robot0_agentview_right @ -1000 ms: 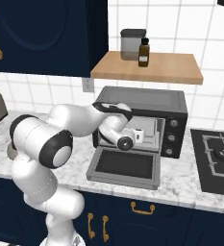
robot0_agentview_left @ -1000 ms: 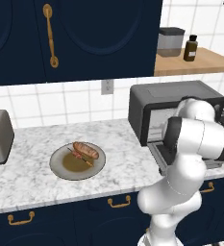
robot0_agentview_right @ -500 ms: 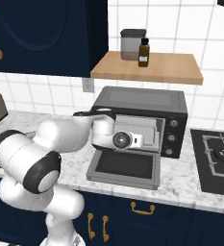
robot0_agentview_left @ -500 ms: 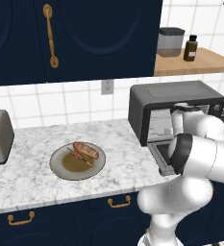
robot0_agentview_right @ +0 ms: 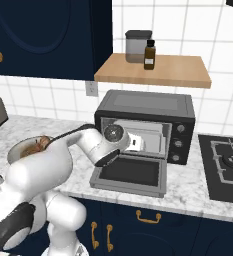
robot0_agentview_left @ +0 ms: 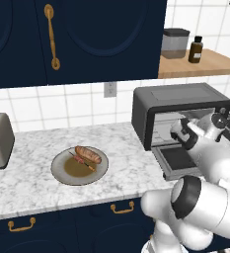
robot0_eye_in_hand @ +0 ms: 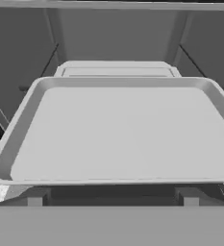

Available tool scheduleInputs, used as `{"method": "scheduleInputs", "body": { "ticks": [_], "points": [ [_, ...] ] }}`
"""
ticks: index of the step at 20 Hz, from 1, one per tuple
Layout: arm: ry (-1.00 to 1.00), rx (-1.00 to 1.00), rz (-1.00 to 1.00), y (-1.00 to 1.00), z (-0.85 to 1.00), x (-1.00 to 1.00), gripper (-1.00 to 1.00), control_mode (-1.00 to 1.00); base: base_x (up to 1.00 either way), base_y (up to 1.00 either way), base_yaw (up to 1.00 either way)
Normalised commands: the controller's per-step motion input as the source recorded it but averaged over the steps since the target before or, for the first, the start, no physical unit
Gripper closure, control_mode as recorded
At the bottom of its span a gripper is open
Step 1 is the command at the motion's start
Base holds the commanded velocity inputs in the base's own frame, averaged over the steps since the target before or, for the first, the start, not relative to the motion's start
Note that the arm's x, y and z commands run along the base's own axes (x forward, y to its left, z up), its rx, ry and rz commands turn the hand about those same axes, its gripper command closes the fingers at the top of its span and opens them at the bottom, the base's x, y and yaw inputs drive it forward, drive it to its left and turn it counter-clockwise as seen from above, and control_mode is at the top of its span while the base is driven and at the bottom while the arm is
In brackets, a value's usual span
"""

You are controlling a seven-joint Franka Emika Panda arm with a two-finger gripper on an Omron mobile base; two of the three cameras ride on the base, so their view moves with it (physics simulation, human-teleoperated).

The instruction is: Pick up the kebab skewer and baguette bread, and place them inside the toaster oven. Close the toaster oven door and start by setting the timer.

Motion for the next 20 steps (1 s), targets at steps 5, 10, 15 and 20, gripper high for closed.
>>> {"method": "scheduleInputs", "body": {
  "ticks": [5, 10, 15, 20],
  "points": [
    [0.05, 0.0, 0.02, 0.26, 0.89, -0.91, -1.0, -1.0, 0.0, 0.0, 0.0],
    [0.05, 0.0, 0.03, 0.72, 0.42, -0.92, -1.0, -1.0, 0.0, 0.0, 0.0],
    [0.13, 0.0, 0.01, 0.99, 0.2, -0.64, -1.0, -1.0, 0.0, 0.0, 0.0],
    [0.08, 0.0, 0.09, 1.0, 0.01, -0.33, -1.0, -1.0, 0.0, 0.0, 0.0]
  ]
}}
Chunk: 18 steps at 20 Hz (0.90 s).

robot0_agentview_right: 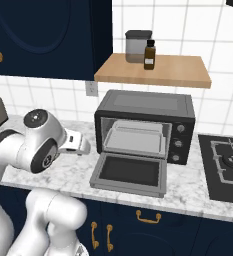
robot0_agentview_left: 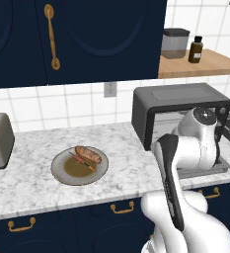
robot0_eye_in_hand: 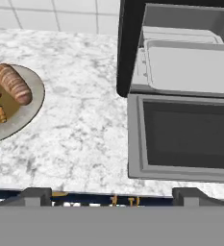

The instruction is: Pick up the kebab skewer and baguette bread, and place them inside the toaster oven. Close the toaster oven door and start by setting the timer.

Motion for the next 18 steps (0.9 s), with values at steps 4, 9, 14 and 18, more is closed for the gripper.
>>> {"method": "scheduleInputs", "body": {
  "ticks": [4, 9, 14, 18],
  "points": [
    [0.17, 0.0, 0.21, 1.0, 0.0, 0.0, -1.0, -1.0, 0.0, 0.0, 0.0],
    [0.18, 0.0, 0.25, 1.0, 0.0, -0.03, -1.0, -1.0, 0.0, 0.0, 0.0],
    [0.17, 0.0, 0.24, 1.0, -0.01, 0.0, -1.0, -1.0, 0.0, 0.0, 0.0],
    [0.16, -0.01, 0.23, 0.94, -0.24, 0.12, -1.0, -1.0, 0.0, 0.0, 0.0]
  ]
}}
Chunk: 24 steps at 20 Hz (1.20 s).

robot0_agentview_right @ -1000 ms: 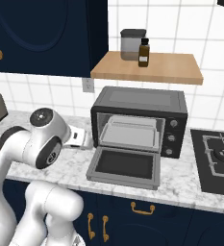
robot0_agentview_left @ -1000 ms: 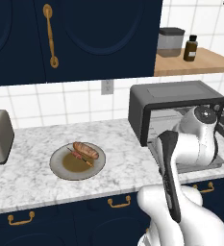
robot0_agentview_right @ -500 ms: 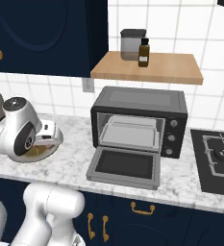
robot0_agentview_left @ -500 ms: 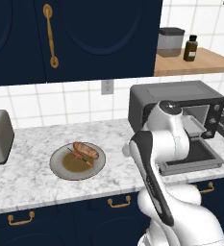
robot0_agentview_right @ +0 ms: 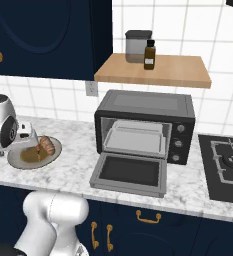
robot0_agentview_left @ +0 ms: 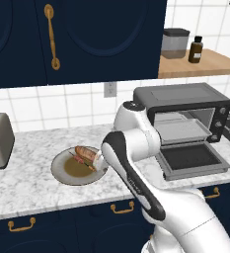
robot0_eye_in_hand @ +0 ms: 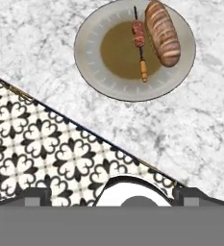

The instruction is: Pick up the kebab skewer and baguette bread, and place them inside the toaster oven. Close the toaster oven door and start by setting the timer.

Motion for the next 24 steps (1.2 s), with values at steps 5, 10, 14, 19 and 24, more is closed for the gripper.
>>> {"method": "scheduleInputs", "body": {
  "ticks": [5, 10, 14, 19, 24],
  "points": [
    [0.04, -0.13, 0.14, 0.52, -0.44, 0.38, -1.0, -1.0, 0.0, 0.0, 0.0],
    [0.0, -0.26, 0.0, 0.29, -0.53, 0.39, -1.0, -1.0, 0.0, 0.0, 0.0],
    [0.0, -0.02, 0.0, -0.06, -0.25, 0.47, -1.0, -1.0, 0.0, 0.0, 0.0],
    [0.0, 0.0, -0.14, -0.18, -0.25, 0.62, -1.0, -1.0, 0.0, 0.0, 0.0],
    [0.0, 0.0, -0.15, -0.09, -0.45, 0.3, -1.0, -1.0, 0.0, 0.0, 0.0]
  ]
}}
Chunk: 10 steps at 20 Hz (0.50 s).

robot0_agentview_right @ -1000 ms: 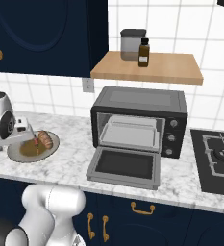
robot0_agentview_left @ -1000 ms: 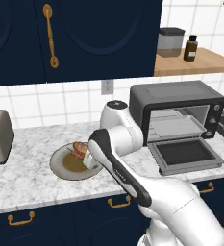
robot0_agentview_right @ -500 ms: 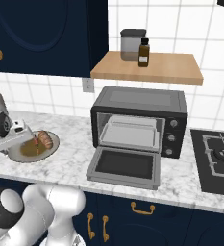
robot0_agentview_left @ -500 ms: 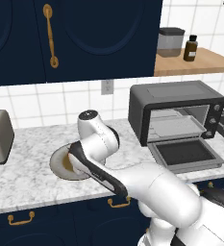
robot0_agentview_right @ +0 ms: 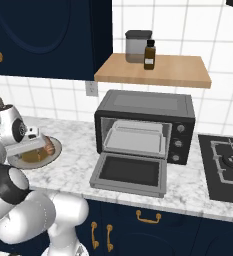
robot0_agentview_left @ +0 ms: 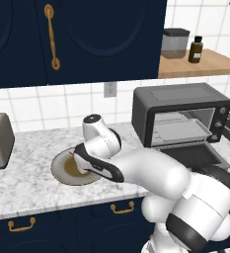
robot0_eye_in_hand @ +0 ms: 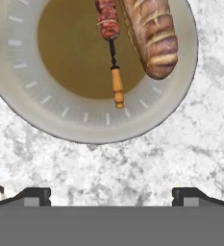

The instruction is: Pick up the kebab skewer and baguette bread, and place them inside the toaster oven. Close the toaster oven door and start by setting the timer.

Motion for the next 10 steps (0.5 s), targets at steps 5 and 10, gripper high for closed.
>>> {"method": "scheduleInputs", "body": {
  "ticks": [5, 10],
  "points": [
    [0.01, 0.02, -0.14, -0.02, -0.22, 0.13, -1.0, -1.0, 0.0, 0.0, 0.0],
    [0.0, 0.06, -0.07, 0.0, -0.17, 0.09, -1.0, -1.0, 0.0, 0.0, 0.0]
  ]
}}
